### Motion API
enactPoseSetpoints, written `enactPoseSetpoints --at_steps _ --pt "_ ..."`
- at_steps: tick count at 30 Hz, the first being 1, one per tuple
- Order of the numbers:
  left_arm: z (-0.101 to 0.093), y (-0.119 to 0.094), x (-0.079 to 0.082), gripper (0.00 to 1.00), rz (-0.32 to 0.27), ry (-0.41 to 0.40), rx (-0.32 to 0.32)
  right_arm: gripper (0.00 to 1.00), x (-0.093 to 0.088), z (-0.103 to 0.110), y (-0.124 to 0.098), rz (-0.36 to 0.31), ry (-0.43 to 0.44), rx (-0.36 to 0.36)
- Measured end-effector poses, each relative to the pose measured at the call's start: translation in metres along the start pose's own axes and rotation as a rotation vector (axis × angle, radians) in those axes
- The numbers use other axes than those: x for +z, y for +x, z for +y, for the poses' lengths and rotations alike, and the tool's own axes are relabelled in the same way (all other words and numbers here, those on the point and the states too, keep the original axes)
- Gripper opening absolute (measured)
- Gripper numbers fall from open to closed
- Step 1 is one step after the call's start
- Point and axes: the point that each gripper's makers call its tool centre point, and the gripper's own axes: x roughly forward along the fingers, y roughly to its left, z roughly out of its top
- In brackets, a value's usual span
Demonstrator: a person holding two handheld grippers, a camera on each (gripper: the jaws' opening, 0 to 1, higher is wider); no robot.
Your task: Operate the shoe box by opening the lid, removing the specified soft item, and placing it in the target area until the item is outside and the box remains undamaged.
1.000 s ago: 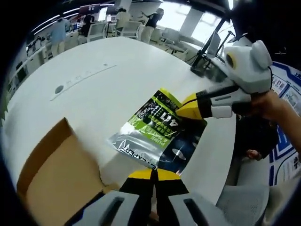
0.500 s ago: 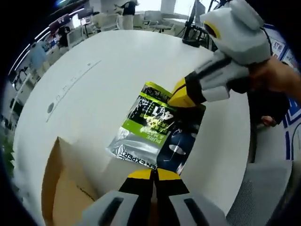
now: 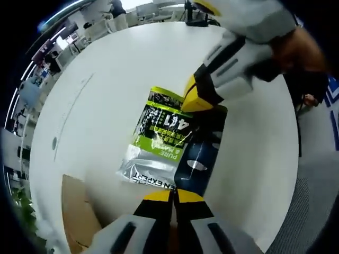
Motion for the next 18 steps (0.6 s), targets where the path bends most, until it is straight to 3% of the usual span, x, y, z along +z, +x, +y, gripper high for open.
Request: enactPoseSetpoints --at_steps 5,18 --pt "0.0009 0.0007 -0.0014 0.02 0.006 0.014 0.001 0.0 0.0022 -0.002 0.0032 -0.007 0.007 0.003" --pt "0.0022 -0.0015 -0.0021 0.07 -0.003 0.007 0.011 0.04 0.0034 -0.0092 -0.0011 -0.021 -0.067 -0.042"
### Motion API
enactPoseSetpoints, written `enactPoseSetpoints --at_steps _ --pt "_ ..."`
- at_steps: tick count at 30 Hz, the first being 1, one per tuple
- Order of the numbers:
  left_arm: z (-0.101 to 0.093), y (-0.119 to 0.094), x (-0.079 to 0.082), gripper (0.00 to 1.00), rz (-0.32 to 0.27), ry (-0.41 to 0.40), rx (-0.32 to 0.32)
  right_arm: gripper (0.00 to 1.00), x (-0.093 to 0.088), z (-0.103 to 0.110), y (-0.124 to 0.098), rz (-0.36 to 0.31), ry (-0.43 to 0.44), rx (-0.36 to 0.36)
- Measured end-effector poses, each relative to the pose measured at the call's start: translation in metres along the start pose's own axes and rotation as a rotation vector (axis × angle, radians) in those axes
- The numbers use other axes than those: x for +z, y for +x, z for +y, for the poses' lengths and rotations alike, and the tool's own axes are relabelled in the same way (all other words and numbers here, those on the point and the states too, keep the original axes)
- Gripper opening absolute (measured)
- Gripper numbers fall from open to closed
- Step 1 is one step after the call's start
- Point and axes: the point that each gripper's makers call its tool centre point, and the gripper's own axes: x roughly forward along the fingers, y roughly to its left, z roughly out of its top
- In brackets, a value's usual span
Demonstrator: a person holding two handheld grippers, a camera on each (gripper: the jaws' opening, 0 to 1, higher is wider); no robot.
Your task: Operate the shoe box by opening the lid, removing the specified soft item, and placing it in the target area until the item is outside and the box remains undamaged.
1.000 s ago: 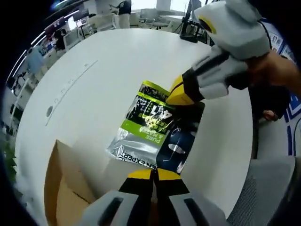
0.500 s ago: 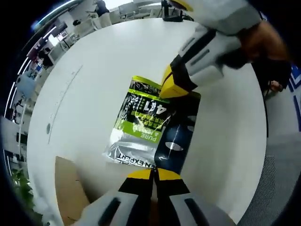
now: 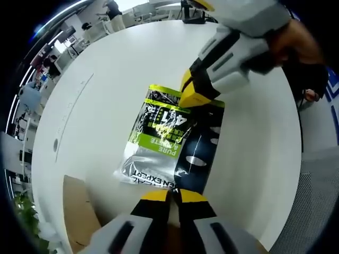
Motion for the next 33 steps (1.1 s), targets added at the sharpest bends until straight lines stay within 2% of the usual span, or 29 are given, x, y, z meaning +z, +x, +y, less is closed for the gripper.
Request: enactPoseSetpoints --at_steps 6,11,16,20,26,28,33 --pt "-0.002 -0.007 -0.002 0.09 0.001 0.017 0.007 0.06 0.002 -0.011 -0.008 -0.018 -0.008 -0.029" --pt "-0.005 -0.018 0.001 0.11 -0.024 0.022 0.015 0.09 0.001 -0.012 -0.012 -0.016 0.011 -0.023" --pt "-0.008 -0.035 0.011 0.14 -0.088 -0.001 0.018 0.11 0.001 -0.013 -0.021 -0.027 0.008 -0.034" --pt "-0.011 -0.046 0.017 0.17 -0.145 -0.053 0.003 0.15 0.002 -0.009 -0.03 -0.037 0.0 -0.028" --pt "-0.014 -0.064 0.02 0.22 -0.211 -0.095 -0.006 0.2 0.004 -0.003 -0.048 -0.053 -0.015 -0.027" --pt "-0.017 -0.07 0.022 0.23 -0.249 -0.139 -0.021 0.22 0.004 -0.001 -0.054 -0.061 -0.019 -0.028" --pt "-0.019 -0.083 0.02 0.27 -0.286 -0.157 -0.019 0.27 0.009 0.007 -0.071 -0.088 -0.019 -0.021"
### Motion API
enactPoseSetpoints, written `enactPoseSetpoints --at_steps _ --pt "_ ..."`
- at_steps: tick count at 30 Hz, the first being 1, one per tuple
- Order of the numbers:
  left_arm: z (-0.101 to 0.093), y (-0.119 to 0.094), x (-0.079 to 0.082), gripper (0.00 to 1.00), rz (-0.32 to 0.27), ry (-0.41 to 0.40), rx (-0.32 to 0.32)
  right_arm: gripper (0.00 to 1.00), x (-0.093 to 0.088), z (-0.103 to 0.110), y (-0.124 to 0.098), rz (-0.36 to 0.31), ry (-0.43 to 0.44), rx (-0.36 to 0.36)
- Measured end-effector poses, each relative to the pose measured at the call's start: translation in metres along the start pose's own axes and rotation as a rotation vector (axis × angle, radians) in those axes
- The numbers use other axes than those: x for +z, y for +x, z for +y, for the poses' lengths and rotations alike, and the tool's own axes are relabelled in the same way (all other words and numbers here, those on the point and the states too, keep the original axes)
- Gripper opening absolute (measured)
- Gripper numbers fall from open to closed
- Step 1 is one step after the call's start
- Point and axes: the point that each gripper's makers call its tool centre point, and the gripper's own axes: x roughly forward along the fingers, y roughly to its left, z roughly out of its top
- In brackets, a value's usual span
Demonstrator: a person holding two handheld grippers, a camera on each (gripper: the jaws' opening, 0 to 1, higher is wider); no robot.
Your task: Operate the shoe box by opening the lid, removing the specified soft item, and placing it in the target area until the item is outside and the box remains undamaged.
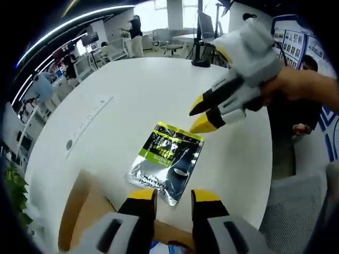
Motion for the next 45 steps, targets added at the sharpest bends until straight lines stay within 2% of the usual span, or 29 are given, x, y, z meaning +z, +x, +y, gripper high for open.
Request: enactPoseSetpoints --at_steps 8,14,20,25,31,37,45 --pt "-0.006 -0.024 0.003 0.33 -0.091 -0.042 -0.011 0.35 0.008 0.015 -0.022 -0.035 -0.01 0.009" --pt "-0.005 -0.047 0.004 0.37 -0.185 -0.097 -0.012 0.4 0.018 0.031 -0.04 -0.071 -0.023 0.027" --pt "0.003 -0.064 -0.011 0.43 -0.21 -0.159 0.01 0.47 0.025 0.048 -0.052 -0.089 -0.058 0.041" --pt "0.012 -0.082 -0.018 0.45 -0.272 -0.212 0.054 0.49 0.028 0.061 -0.057 -0.095 -0.078 0.056" --pt "0.014 -0.102 -0.028 0.49 -0.308 -0.237 0.08 0.52 0.037 0.082 -0.062 -0.115 -0.095 0.093" --pt "0.019 -0.125 -0.037 0.52 -0.371 -0.266 0.122 0.53 0.047 0.104 -0.063 -0.134 -0.11 0.132" --pt "0.023 -0.141 -0.066 0.59 -0.372 -0.303 0.137 0.55 0.054 0.133 -0.057 -0.142 -0.126 0.19"
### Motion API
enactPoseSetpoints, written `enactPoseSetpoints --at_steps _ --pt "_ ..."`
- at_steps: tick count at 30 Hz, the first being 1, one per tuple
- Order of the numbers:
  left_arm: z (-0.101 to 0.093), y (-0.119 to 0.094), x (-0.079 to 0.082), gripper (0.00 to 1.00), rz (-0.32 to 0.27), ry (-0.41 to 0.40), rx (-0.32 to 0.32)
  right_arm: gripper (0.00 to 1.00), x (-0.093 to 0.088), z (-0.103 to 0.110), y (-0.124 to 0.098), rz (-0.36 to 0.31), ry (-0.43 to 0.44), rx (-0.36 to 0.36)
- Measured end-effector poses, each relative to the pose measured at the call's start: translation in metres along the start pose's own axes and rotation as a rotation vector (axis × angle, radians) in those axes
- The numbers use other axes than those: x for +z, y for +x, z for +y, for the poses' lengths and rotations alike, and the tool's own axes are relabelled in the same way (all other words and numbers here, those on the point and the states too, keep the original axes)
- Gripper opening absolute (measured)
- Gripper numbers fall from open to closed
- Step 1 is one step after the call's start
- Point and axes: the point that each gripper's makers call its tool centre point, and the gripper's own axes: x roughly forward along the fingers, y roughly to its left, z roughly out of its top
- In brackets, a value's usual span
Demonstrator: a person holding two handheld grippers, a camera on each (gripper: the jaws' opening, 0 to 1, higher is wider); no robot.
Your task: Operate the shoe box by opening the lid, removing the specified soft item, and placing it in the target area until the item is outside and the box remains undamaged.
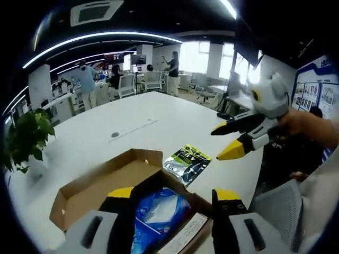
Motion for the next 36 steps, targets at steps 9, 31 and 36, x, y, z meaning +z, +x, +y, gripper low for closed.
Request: enactPoseSetpoints --at_steps 9,31,36 --pt "0.016 -0.026 -0.018 0.69 -0.025 -0.026 0.031 0.57 0.004 0.033 0.017 0.007 -0.03 0.074" --pt "0.041 -0.081 -0.06 0.93 -0.057 -0.041 0.092 0.48 0.004 0.109 0.073 0.061 -0.099 0.266" --pt "0.045 -0.09 -0.063 1.0 -0.089 -0.051 0.107 0.45 0.001 0.124 0.087 0.076 -0.124 0.3"
